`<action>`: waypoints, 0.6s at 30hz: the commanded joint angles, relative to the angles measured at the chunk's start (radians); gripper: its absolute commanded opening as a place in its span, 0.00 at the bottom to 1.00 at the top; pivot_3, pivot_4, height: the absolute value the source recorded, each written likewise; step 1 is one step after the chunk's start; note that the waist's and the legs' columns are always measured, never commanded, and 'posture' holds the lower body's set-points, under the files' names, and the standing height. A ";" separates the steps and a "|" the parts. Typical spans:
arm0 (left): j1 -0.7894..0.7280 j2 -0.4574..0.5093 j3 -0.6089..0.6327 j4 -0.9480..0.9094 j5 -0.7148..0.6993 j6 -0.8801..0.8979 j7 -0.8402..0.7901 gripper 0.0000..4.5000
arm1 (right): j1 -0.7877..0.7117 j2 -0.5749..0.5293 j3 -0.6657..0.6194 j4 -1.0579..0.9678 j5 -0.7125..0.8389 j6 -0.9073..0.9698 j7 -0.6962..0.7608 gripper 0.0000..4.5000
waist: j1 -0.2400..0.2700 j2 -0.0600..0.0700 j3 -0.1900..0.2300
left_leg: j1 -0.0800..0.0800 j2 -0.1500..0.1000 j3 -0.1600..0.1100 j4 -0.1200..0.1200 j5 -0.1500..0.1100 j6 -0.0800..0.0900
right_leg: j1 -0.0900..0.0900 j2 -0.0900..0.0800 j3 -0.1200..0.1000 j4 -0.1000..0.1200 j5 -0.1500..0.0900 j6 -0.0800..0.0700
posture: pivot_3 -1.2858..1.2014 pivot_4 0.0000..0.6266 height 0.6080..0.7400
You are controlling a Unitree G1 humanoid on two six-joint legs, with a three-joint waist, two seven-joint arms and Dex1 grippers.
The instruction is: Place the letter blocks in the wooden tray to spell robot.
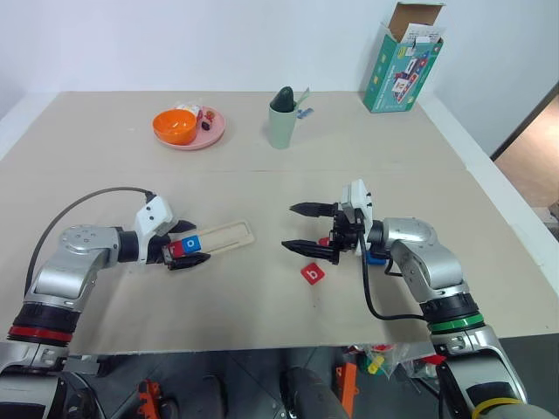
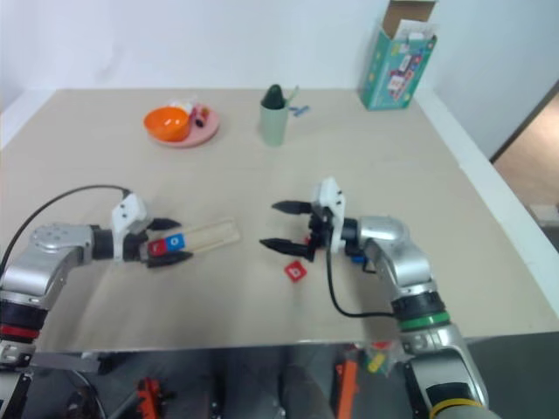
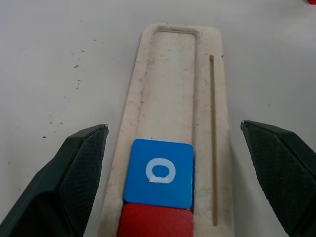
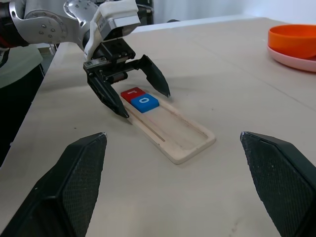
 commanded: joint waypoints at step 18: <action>-0.192 -0.055 -0.067 0.359 0.109 -0.135 -0.142 1.00 | 0.036 -0.012 -0.034 -0.076 -0.004 -0.009 -0.049 0.99 | 0.002 0.001 0.000 | 0.001 0.000 -0.003 0.003 0.003 -0.002 | 0.003 0.000 -0.003 0.001 -0.002 0.005 | 0.52 0.24 1.00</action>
